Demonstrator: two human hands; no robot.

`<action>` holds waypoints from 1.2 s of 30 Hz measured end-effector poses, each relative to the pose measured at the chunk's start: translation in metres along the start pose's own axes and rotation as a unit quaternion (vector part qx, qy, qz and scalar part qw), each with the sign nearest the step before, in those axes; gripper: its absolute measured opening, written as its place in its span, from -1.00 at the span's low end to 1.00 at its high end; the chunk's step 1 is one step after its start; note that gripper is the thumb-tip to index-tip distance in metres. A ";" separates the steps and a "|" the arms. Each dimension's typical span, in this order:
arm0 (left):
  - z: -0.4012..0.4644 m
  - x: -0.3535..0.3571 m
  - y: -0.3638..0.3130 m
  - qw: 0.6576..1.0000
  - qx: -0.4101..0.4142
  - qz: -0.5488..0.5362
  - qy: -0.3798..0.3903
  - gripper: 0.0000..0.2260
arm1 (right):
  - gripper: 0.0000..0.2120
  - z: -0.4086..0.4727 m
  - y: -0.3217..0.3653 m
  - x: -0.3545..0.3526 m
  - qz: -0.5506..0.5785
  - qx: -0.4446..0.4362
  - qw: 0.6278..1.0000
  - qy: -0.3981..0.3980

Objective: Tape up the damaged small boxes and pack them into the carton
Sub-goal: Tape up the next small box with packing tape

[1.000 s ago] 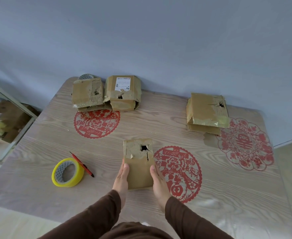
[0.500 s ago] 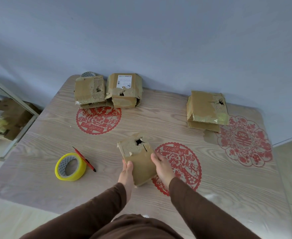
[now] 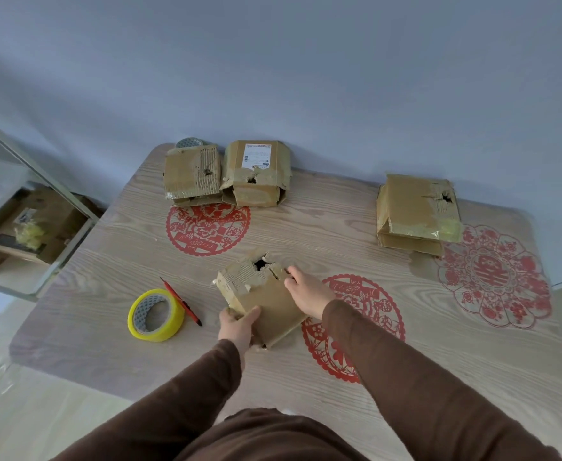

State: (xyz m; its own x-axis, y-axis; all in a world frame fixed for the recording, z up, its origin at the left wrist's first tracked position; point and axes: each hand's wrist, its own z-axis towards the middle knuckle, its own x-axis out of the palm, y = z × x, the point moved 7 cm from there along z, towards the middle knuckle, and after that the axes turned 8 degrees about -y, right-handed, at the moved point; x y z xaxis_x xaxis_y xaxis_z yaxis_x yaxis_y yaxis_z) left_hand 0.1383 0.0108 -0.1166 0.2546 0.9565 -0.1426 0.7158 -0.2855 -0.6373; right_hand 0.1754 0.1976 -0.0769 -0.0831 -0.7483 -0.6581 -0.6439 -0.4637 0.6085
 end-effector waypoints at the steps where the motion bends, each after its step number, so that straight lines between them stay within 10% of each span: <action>1: -0.001 0.000 -0.004 1.000 0.009 0.006 0.010 -0.42 | -0.57 -0.003 -0.001 0.004 0.023 0.003 0.999 -0.021; 6: -0.008 0.013 -0.013 0.998 0.033 0.042 0.033 -0.48 | -0.61 0.003 -0.002 0.013 0.102 0.066 0.989 -0.087; 13: 0.014 0.006 -0.061 0.967 0.145 0.198 -0.063 -0.06 | -0.40 -0.005 -0.008 0.044 0.239 0.094 0.961 -0.105; 23: 0.015 0.011 -0.069 0.916 0.213 0.321 -0.114 -0.40 | -0.44 0.002 -0.010 0.062 0.287 0.052 0.940 -0.178; 36: 0.024 0.015 -0.079 0.930 0.200 0.297 -0.085 -0.35 | -0.57 0.017 -0.002 0.037 0.231 0.082 0.952 -0.184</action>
State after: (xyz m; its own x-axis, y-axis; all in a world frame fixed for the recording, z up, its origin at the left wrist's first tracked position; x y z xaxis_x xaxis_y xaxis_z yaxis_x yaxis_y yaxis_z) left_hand 0.0698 0.0486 -0.0870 0.3965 0.6433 -0.6550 0.1737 -0.7531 -0.6345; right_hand 0.1609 0.1785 -0.1102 -0.6283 -0.6234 -0.4655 -0.5810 -0.0220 0.8136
